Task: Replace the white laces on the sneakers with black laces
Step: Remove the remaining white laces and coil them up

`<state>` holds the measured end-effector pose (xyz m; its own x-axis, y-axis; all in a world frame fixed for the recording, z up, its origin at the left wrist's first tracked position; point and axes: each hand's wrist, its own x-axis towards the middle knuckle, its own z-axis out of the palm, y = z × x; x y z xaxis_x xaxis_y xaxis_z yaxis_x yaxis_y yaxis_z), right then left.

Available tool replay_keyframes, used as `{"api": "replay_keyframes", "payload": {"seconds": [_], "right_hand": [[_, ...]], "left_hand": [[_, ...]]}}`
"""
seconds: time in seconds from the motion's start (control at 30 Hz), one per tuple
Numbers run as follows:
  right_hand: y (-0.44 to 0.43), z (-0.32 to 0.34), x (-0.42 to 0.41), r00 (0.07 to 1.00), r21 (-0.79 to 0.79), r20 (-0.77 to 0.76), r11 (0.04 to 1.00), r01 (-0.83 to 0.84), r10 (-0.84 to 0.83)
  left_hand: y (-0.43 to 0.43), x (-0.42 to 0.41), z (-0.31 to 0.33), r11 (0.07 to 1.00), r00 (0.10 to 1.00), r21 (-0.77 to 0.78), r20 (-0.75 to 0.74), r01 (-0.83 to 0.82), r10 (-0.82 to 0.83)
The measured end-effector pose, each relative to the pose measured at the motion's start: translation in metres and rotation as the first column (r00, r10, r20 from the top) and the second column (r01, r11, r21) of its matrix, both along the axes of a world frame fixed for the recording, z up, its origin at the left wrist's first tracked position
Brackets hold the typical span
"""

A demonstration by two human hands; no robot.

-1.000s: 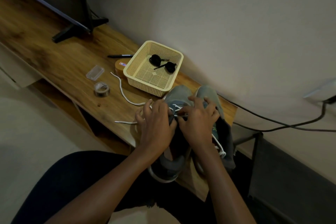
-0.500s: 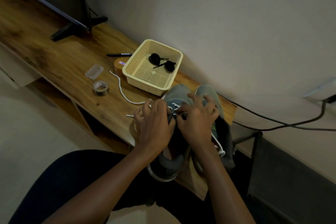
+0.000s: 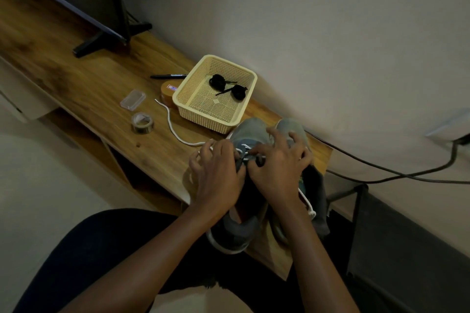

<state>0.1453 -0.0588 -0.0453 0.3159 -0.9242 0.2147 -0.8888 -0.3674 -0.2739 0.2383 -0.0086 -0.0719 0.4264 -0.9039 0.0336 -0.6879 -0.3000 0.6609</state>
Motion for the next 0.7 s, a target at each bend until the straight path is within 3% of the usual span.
{"api": "replay_keyframes", "payload": {"seconds": [0.17, 0.37, 0.47, 0.57, 0.7], "right_hand": [[0.0, -0.003, -0.001, 0.998, -0.001, -0.065, 1.0, -0.006, 0.006], [-0.006, 0.008, -0.008, 0.969, -0.035, 0.097, 0.973, 0.23, -0.225], [-0.003, 0.005, -0.003, 0.982, -0.064, 0.121, 0.986, 0.153, -0.145], [0.001, -0.001, 0.003, 0.999, -0.071, 0.017, 0.997, 0.042, -0.041], [0.002, -0.002, 0.001, 0.998, -0.033, -0.059, 0.999, 0.019, -0.021]], "left_hand": [[0.001, 0.0, 0.002, 1.0, 1.0, -0.001, -0.01, -0.005, 0.005], [0.001, 0.0, 0.004, 1.0, 0.999, -0.017, -0.049, -0.008, 0.007], [0.001, 0.0, 0.002, 1.0, 0.999, -0.021, -0.037, -0.012, 0.012], [0.001, 0.0, 0.0, 1.0, 0.999, -0.023, -0.03, -0.01, 0.01], [0.001, 0.0, 0.001, 0.999, 0.999, -0.037, -0.038, -0.017, 0.016]]}}
